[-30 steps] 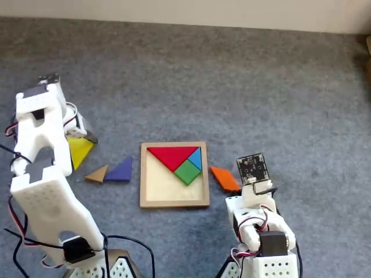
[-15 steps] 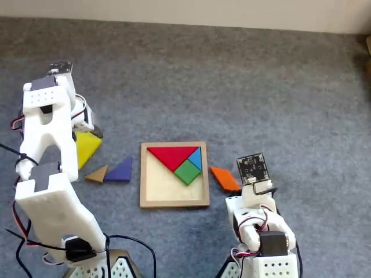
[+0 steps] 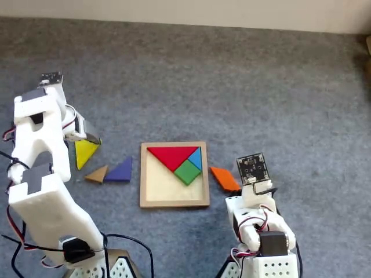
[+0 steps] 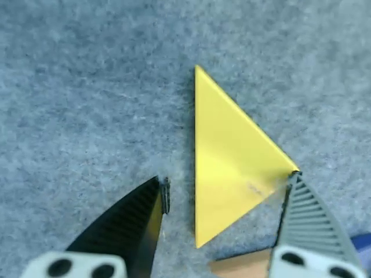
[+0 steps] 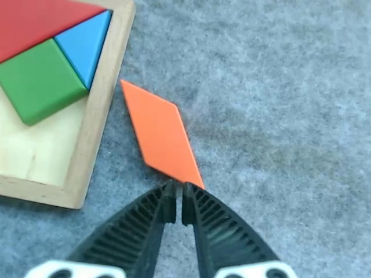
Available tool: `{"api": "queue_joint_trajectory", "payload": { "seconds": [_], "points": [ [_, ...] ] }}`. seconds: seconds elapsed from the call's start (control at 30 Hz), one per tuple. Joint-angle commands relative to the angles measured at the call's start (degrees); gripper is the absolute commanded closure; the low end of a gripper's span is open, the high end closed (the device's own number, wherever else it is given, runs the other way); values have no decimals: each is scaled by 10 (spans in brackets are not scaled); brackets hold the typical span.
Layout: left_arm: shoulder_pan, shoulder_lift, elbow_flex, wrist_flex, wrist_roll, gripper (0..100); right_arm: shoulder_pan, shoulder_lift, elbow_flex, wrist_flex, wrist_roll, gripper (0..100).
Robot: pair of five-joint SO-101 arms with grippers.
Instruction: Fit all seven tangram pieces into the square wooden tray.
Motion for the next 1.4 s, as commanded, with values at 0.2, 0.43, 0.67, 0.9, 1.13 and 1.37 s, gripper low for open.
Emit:
{"api": "queue_joint_trajectory", "payload": {
  "seconds": [0.2,0.43,0.67,0.9,1.13,1.37],
  "points": [
    [27,-4,21,-55,-5,691,8,-9,69,3,5,964],
    [42,93,-104,18,-34,755,28,-9,69,3,5,964],
    [51,123,-151,51,-35,779,29,-9,69,2,5,964],
    [102,58,-147,79,-34,835,29,-9,69,2,5,964],
    [157,22,-147,100,-33,836,29,-9,69,2,5,964],
    [173,19,-147,99,-33,889,29,-9,69,2,5,964]
  ]
}}
